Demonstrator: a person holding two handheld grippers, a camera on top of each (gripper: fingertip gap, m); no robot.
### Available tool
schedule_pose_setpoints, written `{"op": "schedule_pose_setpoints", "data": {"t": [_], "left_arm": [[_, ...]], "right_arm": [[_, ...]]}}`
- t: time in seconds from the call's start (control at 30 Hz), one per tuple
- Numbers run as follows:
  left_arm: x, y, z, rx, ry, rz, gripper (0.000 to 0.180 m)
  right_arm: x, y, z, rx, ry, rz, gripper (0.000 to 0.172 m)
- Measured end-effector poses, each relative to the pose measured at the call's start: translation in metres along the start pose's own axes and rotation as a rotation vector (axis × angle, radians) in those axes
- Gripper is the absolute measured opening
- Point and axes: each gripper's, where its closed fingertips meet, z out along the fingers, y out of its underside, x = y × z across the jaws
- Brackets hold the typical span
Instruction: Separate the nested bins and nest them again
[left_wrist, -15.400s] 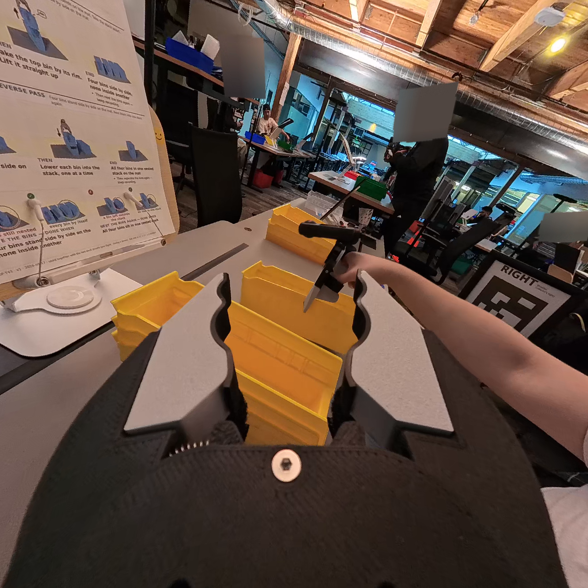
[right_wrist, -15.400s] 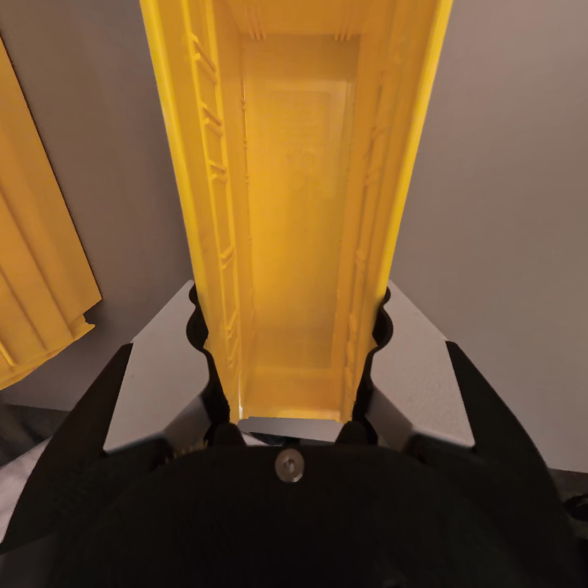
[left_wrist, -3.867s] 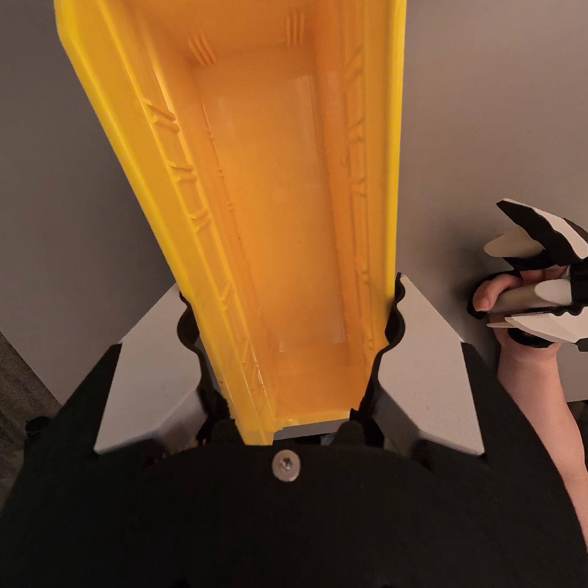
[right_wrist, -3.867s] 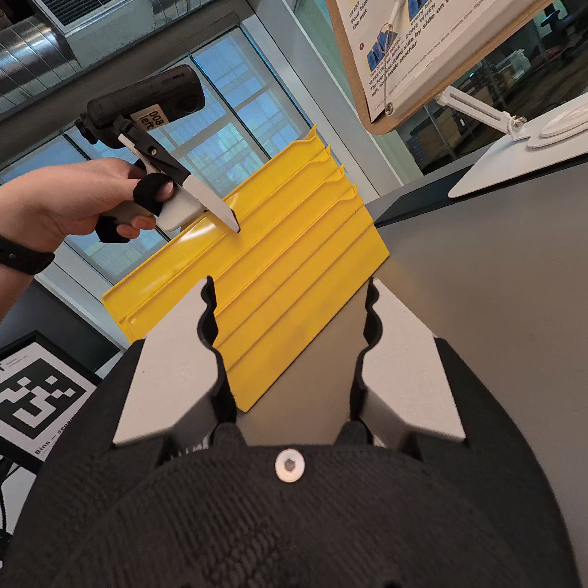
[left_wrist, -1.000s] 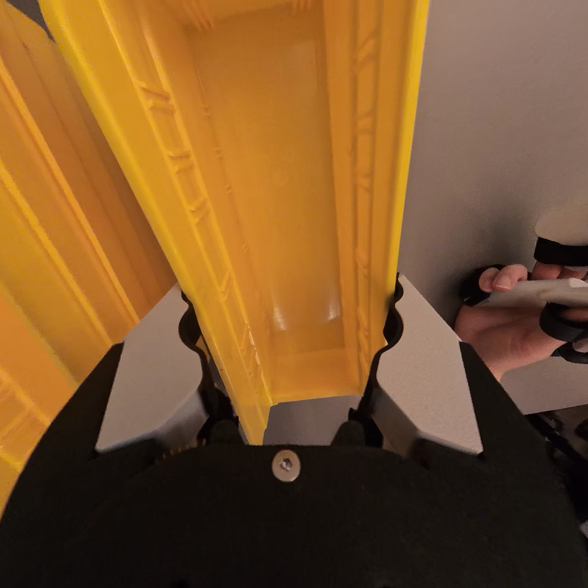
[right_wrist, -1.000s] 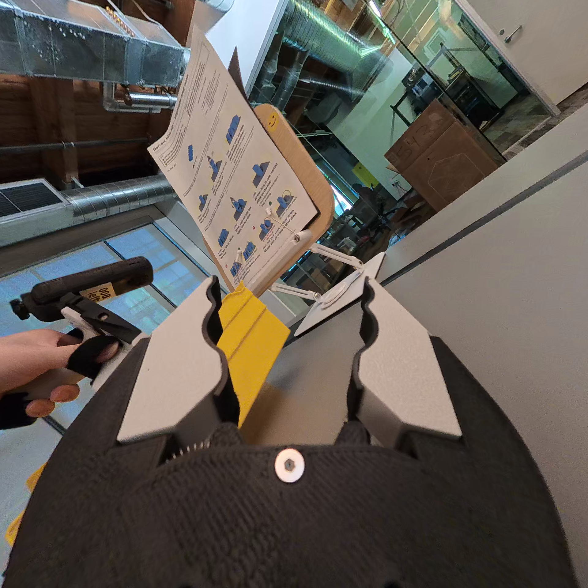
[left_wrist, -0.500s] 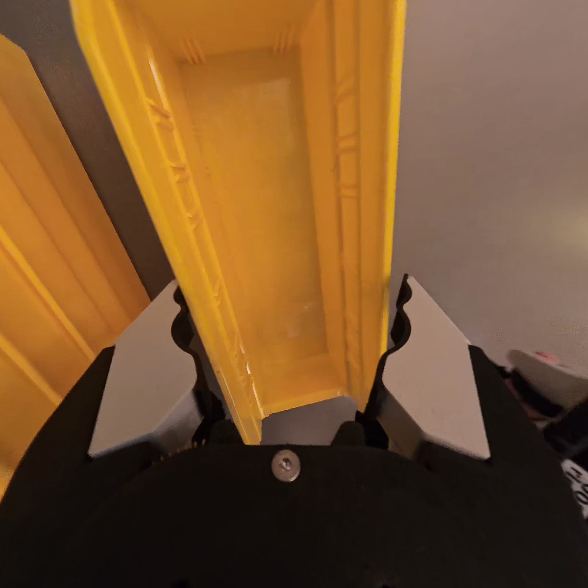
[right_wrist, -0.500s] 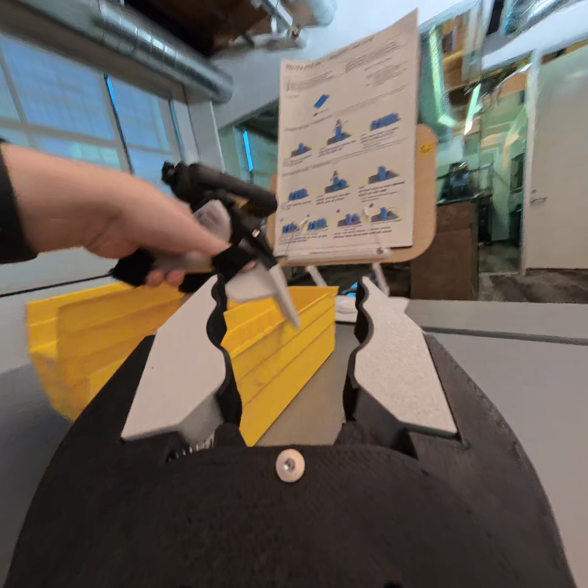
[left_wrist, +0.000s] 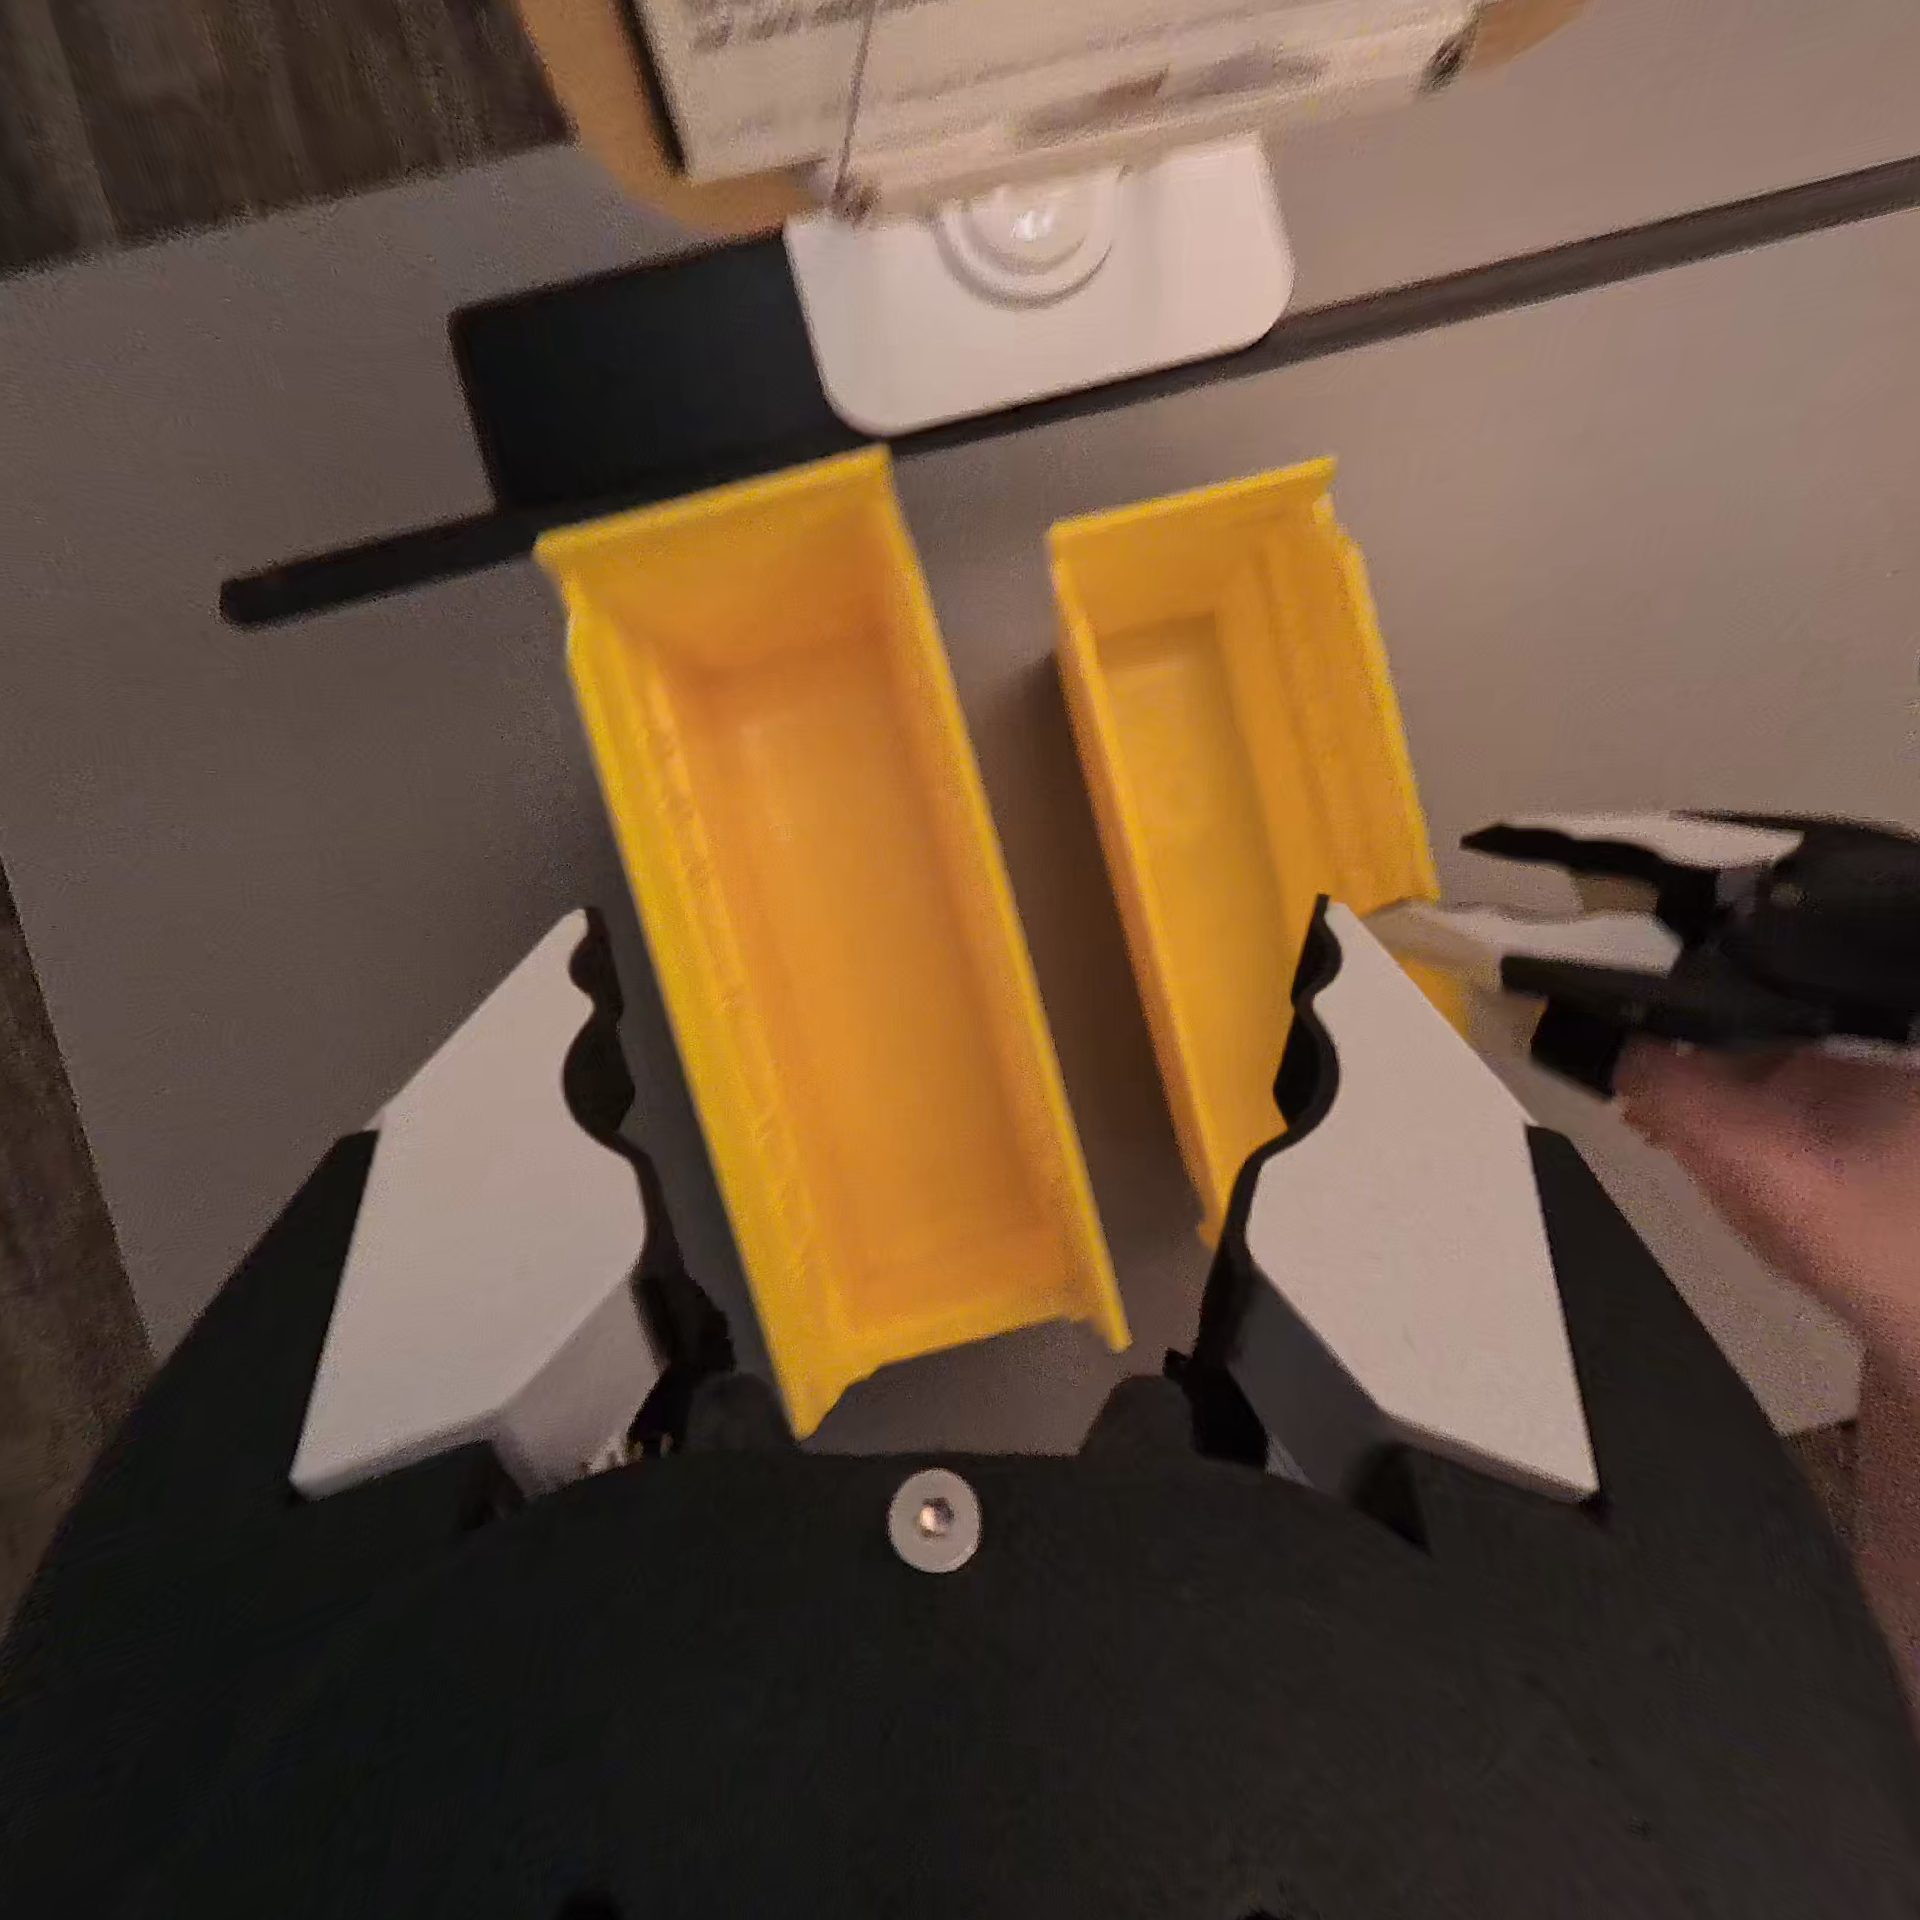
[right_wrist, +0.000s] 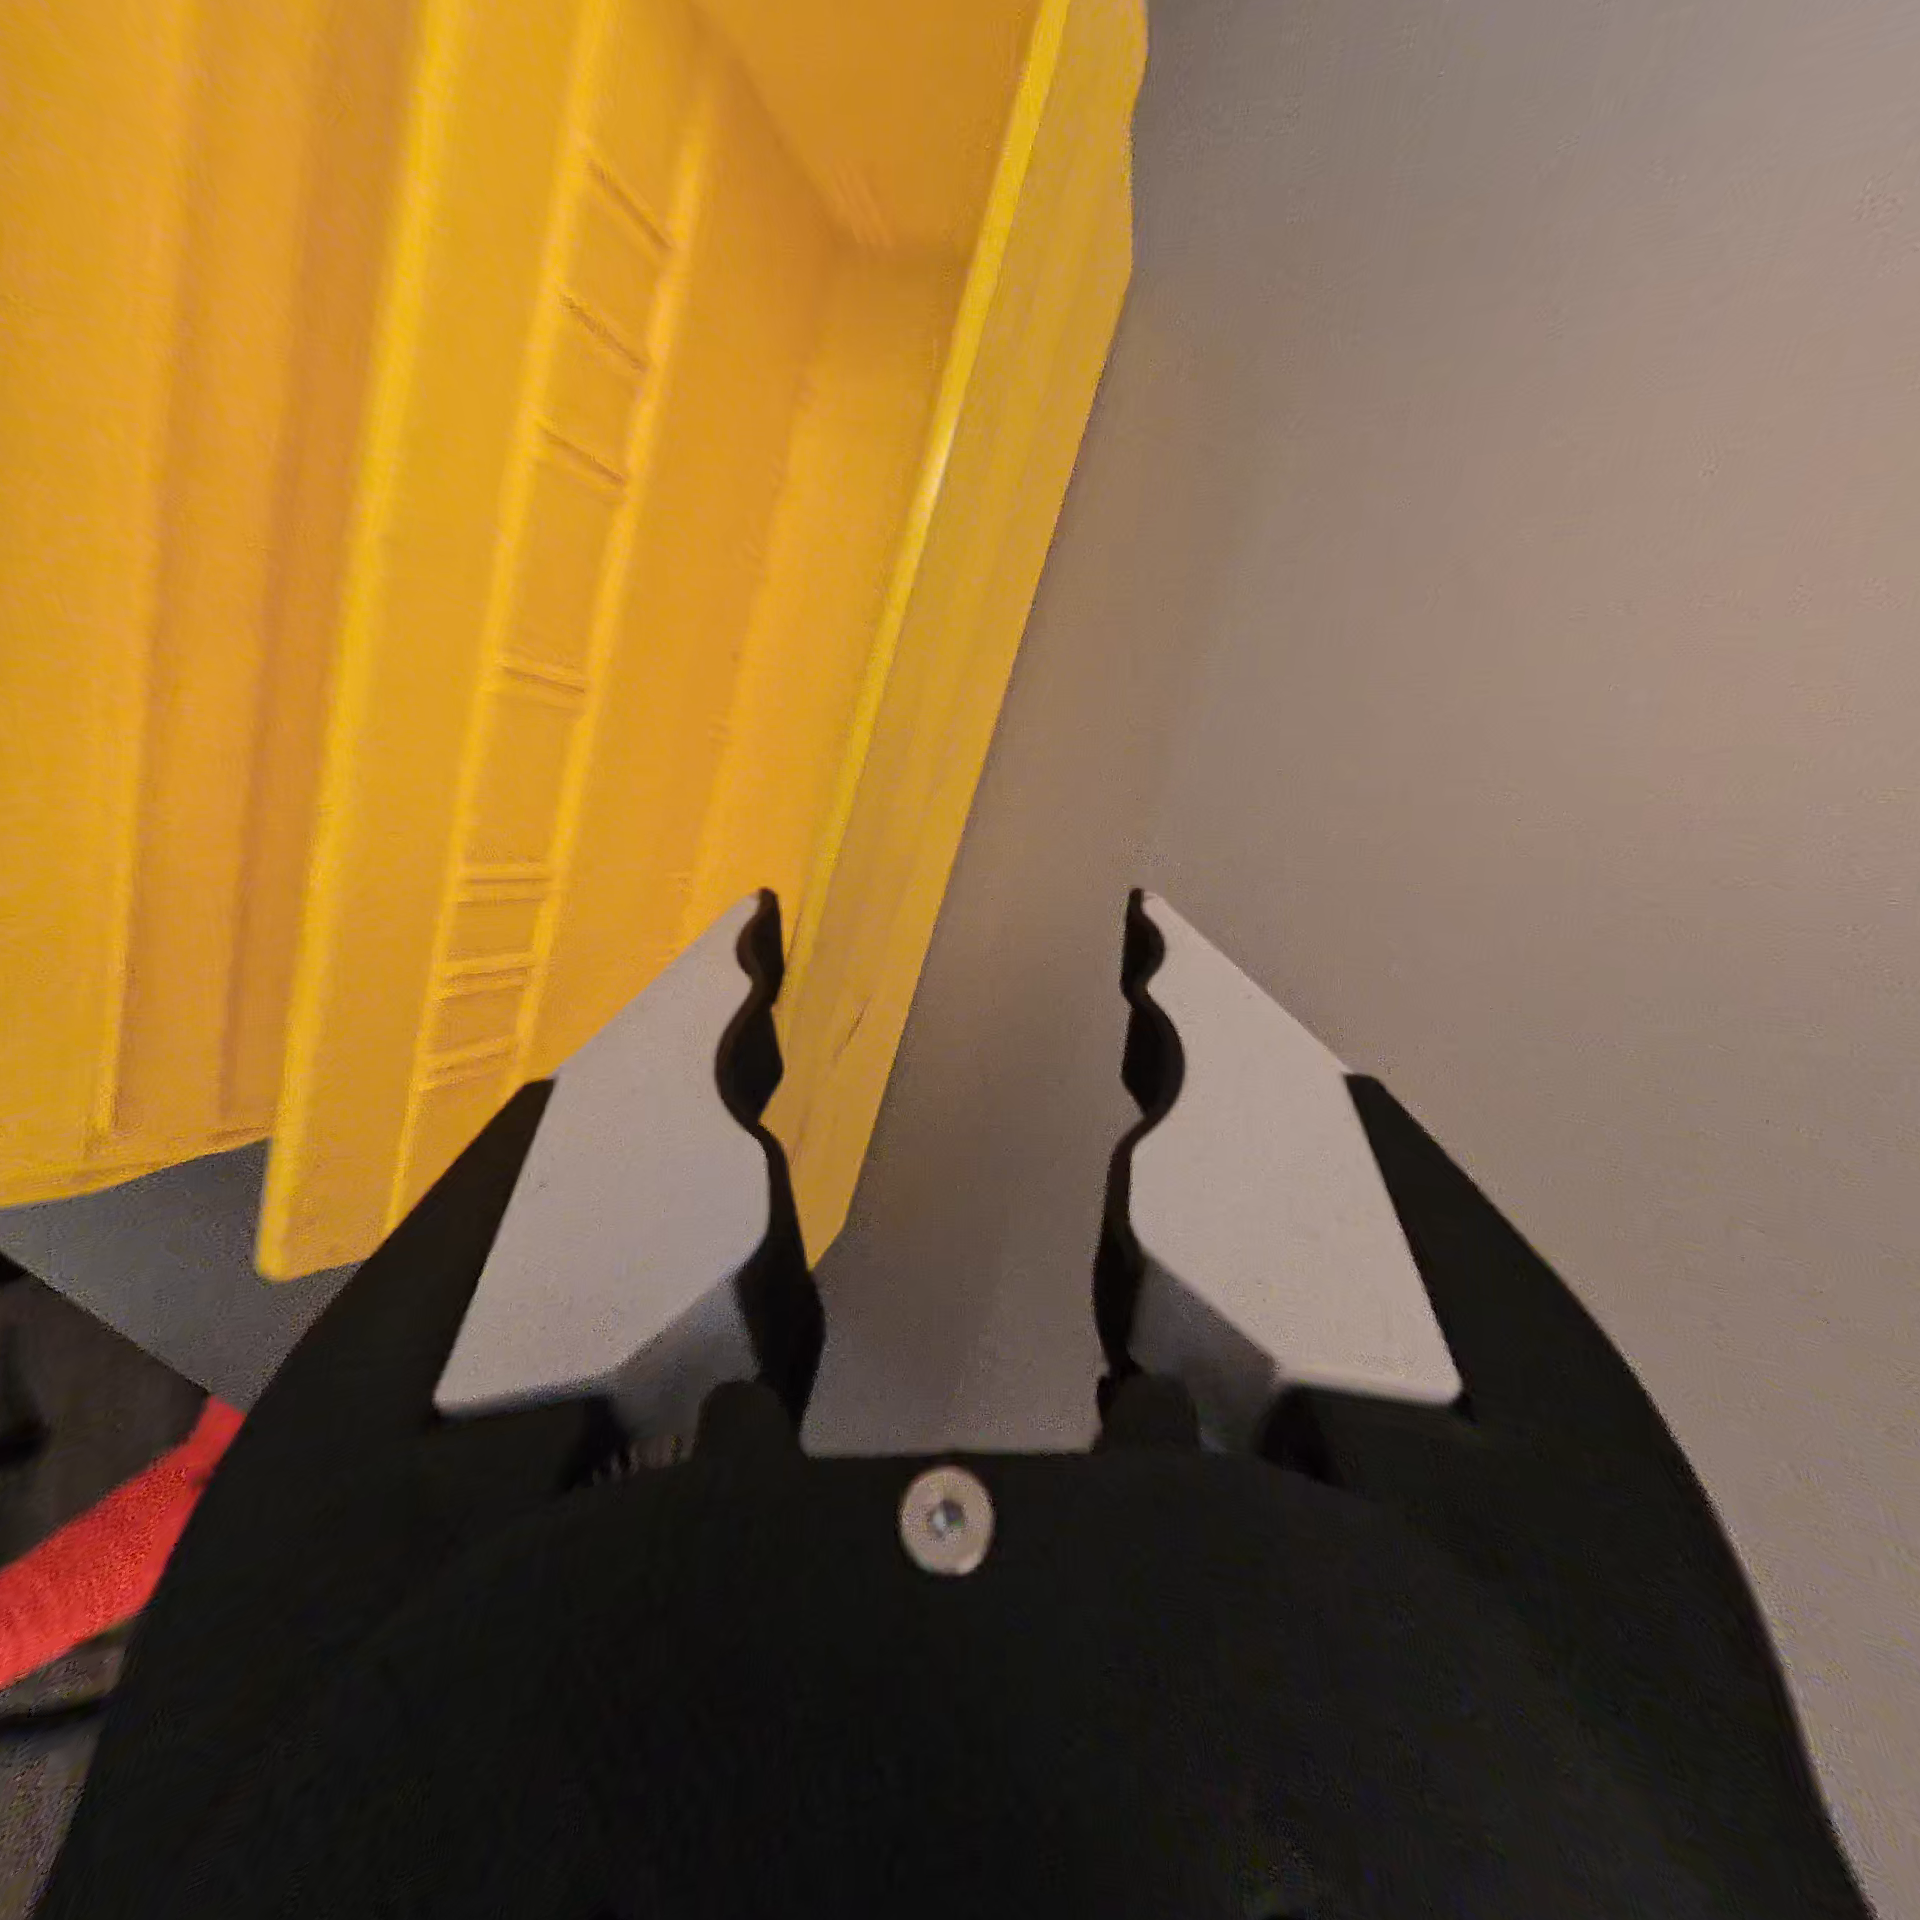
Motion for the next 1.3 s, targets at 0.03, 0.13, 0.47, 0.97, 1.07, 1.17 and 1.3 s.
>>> {"op": "schedule_pose_setpoints", "data": {"t": [0.03, 0.13, 0.47, 0.97, 1.07, 1.17, 1.3], "left_arm": [[-0.011, 0.013, 0.002, -0.032, 0.002, -0.014, 0.129], [-0.025, 0.051, 0.020, -0.121, 0.061, -0.102, 0.147], [-0.031, 0.094, 0.066, -0.327, -0.001, -0.135, 0.157], [-0.031, 0.108, 0.085, -0.444, -0.021, -0.121, 0.126], [-0.032, 0.108, 0.086, -0.443, -0.022, -0.123, 0.131], [-0.031, 0.108, 0.087, -0.448, -0.022, -0.130, 0.133], [-0.032, 0.107, 0.090, -0.449, -0.014, -0.153, 0.136]], "right_arm": [[-0.003, 0.000, 0.005, -0.046, 0.006, -0.011, 0.061], [-0.016, -0.005, 0.008, -0.116, 0.019, -0.047, 0.018], [-0.021, -0.011, 0.017, -0.187, 0.134, -0.009, 0.040], [0.077, 0.006, -0.003, -0.248, 0.205, 0.005, 0.003], [0.134, 0.018, -0.028, -0.253, 0.234, 0.053, 0.004], [0.197, 0.033, -0.057, -0.248, 0.280, 0.136, 0.003], [0.268, 0.060, -0.094, -0.264, 0.346, 0.215, 0.003]]}}
